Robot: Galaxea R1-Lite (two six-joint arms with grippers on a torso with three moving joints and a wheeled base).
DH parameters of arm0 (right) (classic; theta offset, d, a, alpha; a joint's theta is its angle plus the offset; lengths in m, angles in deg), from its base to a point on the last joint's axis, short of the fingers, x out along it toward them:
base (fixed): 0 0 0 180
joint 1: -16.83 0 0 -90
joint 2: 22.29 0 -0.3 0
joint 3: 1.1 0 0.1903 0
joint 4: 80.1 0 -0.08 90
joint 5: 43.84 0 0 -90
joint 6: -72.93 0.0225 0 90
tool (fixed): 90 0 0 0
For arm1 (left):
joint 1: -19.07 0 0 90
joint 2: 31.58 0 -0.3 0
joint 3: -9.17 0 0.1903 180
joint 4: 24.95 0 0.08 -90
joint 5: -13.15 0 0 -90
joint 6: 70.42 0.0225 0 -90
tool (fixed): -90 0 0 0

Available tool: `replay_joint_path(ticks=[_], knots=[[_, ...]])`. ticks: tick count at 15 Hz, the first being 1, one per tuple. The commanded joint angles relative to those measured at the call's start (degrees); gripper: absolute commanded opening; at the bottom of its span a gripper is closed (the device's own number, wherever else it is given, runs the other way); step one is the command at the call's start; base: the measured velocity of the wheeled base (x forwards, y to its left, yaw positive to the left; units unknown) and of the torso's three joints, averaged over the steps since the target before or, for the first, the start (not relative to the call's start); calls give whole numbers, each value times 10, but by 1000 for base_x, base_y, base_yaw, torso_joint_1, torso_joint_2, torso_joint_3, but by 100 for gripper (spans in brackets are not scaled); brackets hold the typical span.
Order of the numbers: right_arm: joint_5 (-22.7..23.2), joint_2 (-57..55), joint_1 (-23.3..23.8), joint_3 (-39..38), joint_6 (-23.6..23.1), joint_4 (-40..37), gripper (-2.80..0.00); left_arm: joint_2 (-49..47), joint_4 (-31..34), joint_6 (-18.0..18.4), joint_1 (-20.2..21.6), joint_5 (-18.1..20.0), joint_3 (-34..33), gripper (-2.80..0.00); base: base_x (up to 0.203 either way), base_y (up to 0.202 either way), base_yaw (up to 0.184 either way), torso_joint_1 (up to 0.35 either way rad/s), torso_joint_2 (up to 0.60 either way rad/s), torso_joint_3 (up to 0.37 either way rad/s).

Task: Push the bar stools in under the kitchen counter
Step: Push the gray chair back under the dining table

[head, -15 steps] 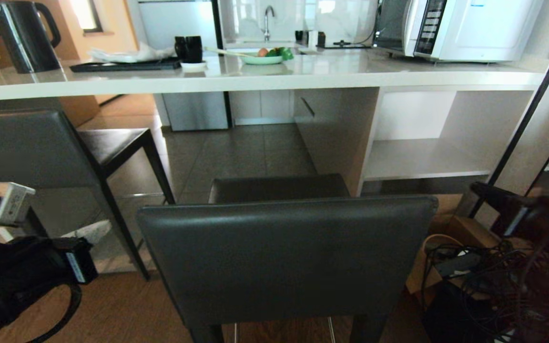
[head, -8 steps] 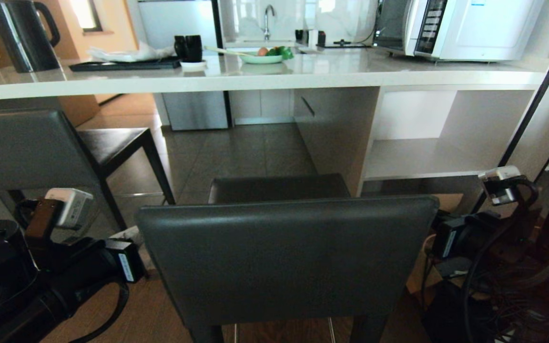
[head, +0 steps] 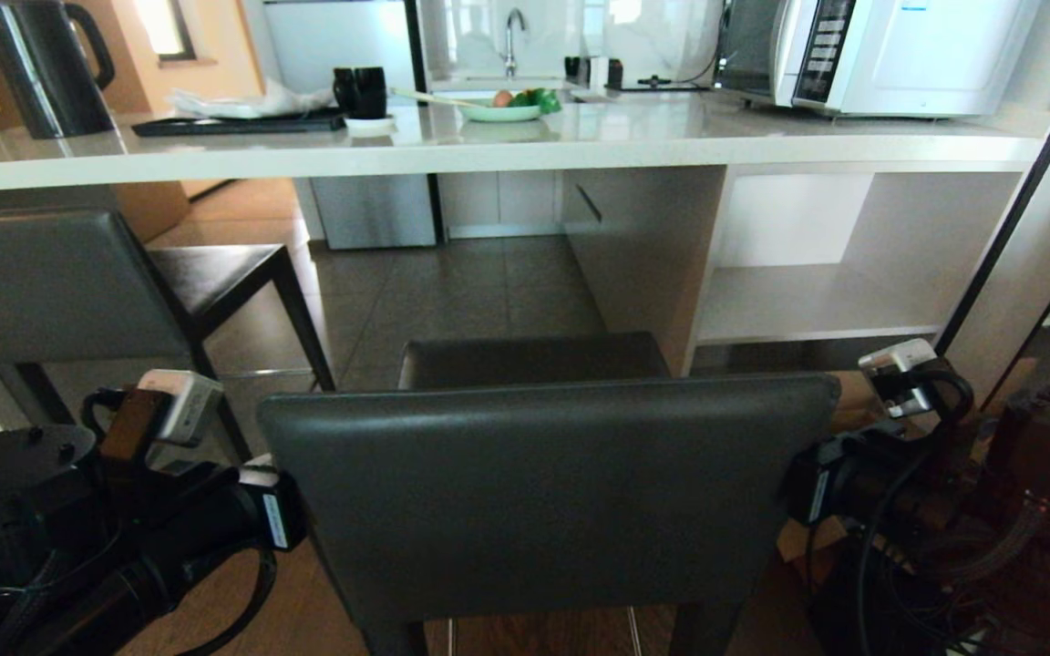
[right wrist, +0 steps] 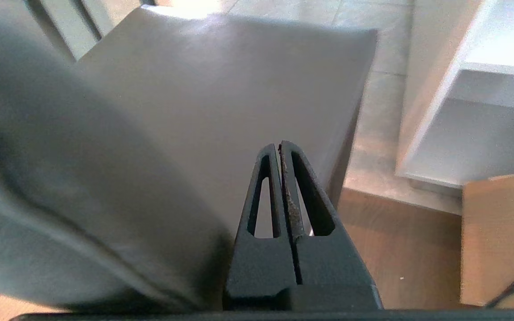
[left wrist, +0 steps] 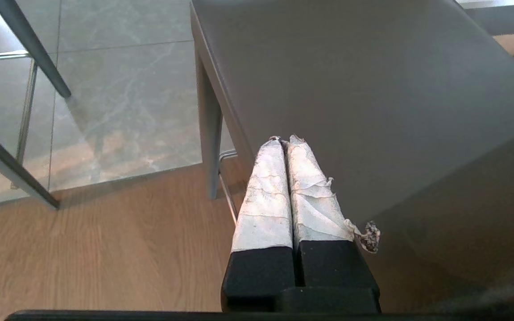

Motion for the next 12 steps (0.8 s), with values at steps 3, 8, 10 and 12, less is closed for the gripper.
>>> replay_joint_path(ticks=[3,8,10,12], knots=[[2,-43,-12,19,-1,20,-280,-17,-3,-1,-3,-3,20,-280,0,0,0,0,0,0],[-3,-144,-15,97,-1,101,-280,-43,-3,-1,-42,-24,21,-280,0,0,0,0,0,0],[-4,-179,-14,119,-2,118,-280,-62,-3,-2,-46,-24,28,-280,0,0,0,0,0,0],[-4,-209,-12,142,-2,147,-280,-81,-3,-5,-46,-25,41,-280,0,0,0,0,0,0]])
